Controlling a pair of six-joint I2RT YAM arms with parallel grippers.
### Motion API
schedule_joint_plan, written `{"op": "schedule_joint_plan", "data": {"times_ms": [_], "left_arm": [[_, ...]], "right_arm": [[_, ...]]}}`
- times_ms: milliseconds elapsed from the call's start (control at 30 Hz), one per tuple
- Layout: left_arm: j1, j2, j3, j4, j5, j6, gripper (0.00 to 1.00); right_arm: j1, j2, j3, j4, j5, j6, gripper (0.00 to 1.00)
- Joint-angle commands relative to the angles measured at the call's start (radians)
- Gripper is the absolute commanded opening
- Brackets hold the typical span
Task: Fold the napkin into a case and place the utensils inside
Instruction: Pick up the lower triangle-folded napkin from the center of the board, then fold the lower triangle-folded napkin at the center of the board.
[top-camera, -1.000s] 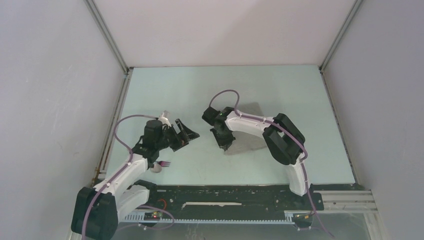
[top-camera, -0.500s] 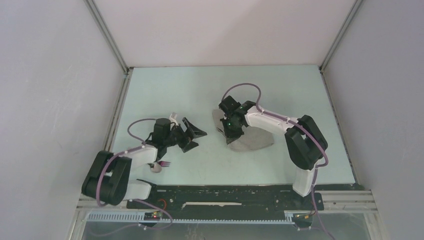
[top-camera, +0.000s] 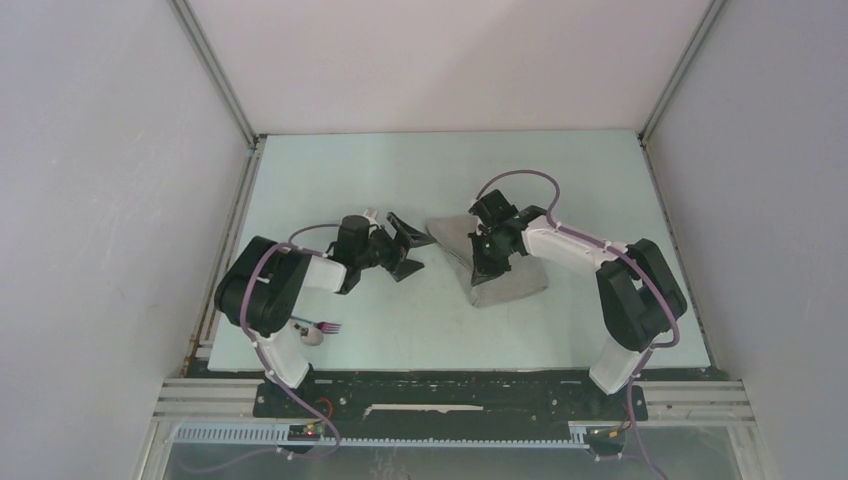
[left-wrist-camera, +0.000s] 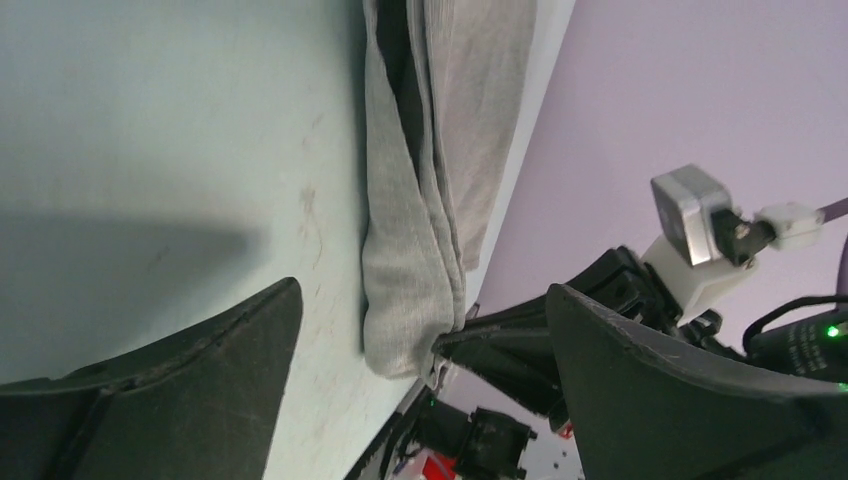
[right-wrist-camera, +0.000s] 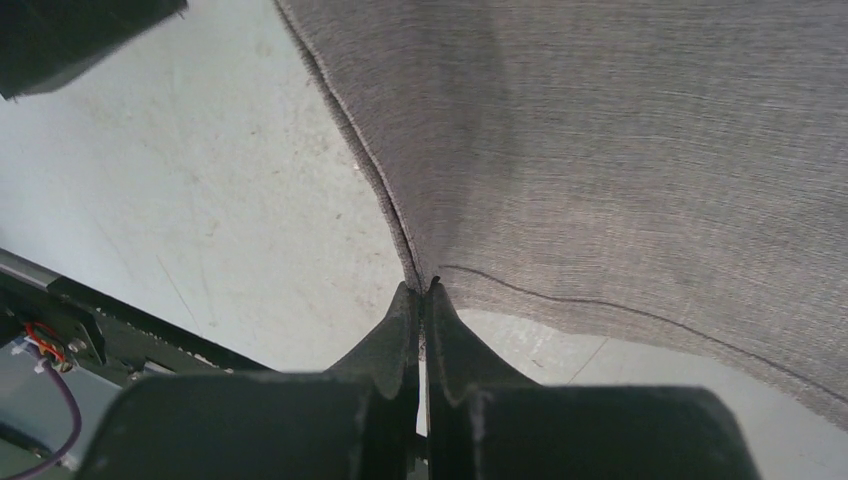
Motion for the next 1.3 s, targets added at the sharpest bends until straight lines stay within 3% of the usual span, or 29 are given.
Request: {"op": "schedule_joint_plan", "data": {"times_ms": [0, 267, 600, 833, 1000, 1267], "left_arm": [[-0.004, 0.047, 0.094, 0.024, -0.068, -0.001, 0.96], [-0.019, 0.091, 0.247, -0.238, -0.194, 0.147, 0.79], [-0.049, 0.168, 0.365, -0.331, -0.242, 0.194, 0.73], [-0.051, 0.220, 0.410, -0.327, -0.227, 0.192, 0.50], [-0.050, 0.220, 0.419, -0.326, -0.229, 0.195, 0.41], [-0.066, 0.161, 0.464, -0.418, -0.295, 0.278, 0.13]], "right_arm": [[-0.033, -0.059, -0.036, 0.058, -0.030, 0.001, 0.00], [-0.080, -0.082, -0.065, 0.091, -0.063, -0.008, 0.00], [-0.089, -0.089, -0.065, 0.101, -0.083, -0.015, 0.00], [-0.092, -0.096, -0.066, 0.099, -0.083, -0.017, 0.00], [-0.097, -0.105, -0.065, 0.098, -0.085, -0.017, 0.00], [-0.113, -0.132, -0.109, 0.103, -0.075, 0.000, 0.00]]}}
